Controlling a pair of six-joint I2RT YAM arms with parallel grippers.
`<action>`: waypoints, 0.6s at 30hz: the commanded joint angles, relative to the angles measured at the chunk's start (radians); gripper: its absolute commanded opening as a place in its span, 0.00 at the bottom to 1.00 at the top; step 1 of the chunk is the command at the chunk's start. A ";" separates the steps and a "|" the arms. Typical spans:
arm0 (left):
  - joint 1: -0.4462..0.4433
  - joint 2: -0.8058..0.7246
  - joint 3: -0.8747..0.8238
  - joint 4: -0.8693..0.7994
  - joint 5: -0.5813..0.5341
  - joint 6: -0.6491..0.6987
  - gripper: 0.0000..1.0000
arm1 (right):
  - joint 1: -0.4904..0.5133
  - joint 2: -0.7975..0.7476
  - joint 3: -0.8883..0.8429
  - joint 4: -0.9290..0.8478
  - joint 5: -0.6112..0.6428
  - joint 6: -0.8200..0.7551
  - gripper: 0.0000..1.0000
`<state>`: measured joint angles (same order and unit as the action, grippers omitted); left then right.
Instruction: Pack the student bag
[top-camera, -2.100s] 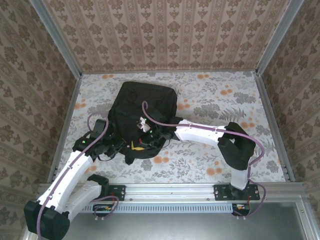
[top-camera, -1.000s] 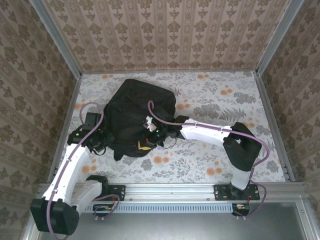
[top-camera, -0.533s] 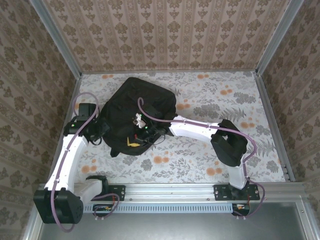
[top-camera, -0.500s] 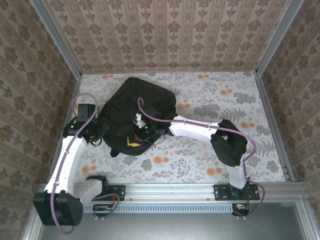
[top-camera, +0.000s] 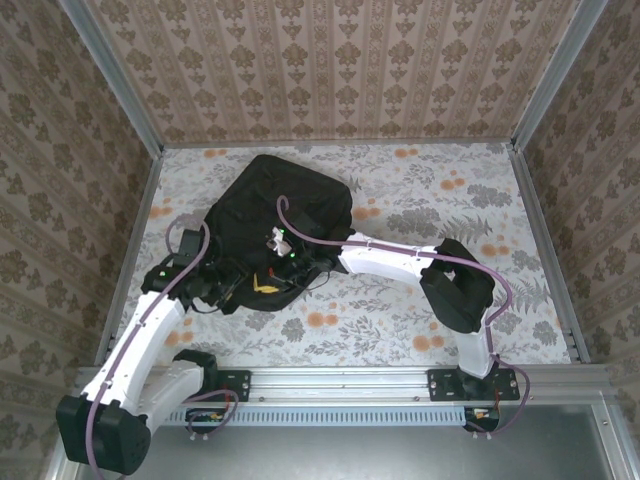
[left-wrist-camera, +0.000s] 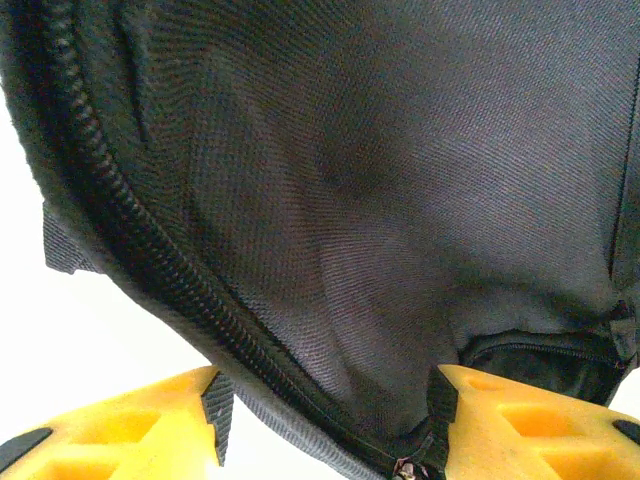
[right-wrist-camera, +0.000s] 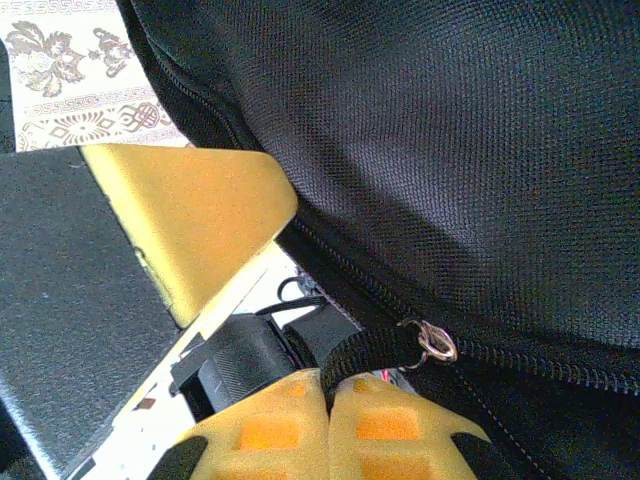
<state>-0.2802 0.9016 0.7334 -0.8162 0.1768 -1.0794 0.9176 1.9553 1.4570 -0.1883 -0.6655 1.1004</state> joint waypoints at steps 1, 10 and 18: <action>-0.010 0.008 -0.018 0.021 -0.010 -0.043 0.56 | 0.007 -0.012 -0.014 0.012 0.010 0.005 0.00; -0.011 0.001 -0.032 -0.016 -0.066 0.026 0.30 | 0.020 -0.028 -0.013 -0.027 -0.003 -0.027 0.00; -0.010 -0.009 -0.014 -0.032 -0.109 0.078 0.05 | 0.027 -0.059 -0.037 -0.083 -0.013 -0.083 0.00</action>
<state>-0.2874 0.9058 0.7078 -0.8234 0.1162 -1.0466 0.9371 1.9469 1.4384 -0.2195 -0.6662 1.0592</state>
